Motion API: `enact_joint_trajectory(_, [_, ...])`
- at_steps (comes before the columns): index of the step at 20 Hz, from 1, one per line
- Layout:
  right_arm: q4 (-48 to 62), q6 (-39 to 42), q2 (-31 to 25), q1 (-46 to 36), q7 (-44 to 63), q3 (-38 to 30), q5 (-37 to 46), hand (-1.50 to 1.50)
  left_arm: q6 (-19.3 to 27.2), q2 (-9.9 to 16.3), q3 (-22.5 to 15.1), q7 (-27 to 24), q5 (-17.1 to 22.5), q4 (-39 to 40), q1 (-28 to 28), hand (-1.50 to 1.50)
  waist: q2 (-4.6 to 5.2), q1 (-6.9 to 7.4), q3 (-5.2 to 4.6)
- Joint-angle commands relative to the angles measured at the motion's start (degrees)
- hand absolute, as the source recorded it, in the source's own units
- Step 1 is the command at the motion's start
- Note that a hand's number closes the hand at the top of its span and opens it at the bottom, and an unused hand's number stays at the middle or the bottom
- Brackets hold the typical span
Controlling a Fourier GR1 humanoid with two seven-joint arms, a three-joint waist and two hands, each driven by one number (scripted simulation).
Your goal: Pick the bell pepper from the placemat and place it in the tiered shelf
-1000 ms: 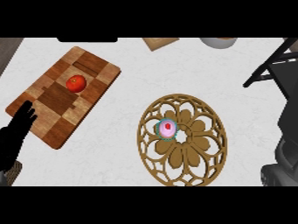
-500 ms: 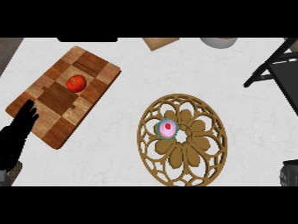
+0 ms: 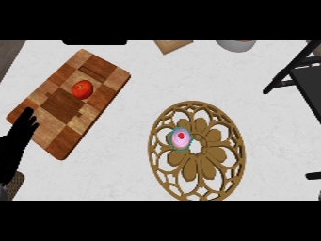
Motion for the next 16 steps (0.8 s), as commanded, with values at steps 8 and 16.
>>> enact_joint_trajectory(8, [0.6,-5.8,-3.6,11.1,0.0,-4.0,-6.3,-1.50,-1.4,-0.7,1.5,-0.5,0.2,-0.3,0.6,0.00,-0.04,-0.19,-0.02])
enact_joint_trajectory(16, [-2.9,-14.5,-1.9,11.0,3.3,-1.9,-11.5,-1.50,-1.6,-0.7,1.9,-0.1,-1.2,2.5,-1.9,0.00,0.00,-0.07,-0.03])
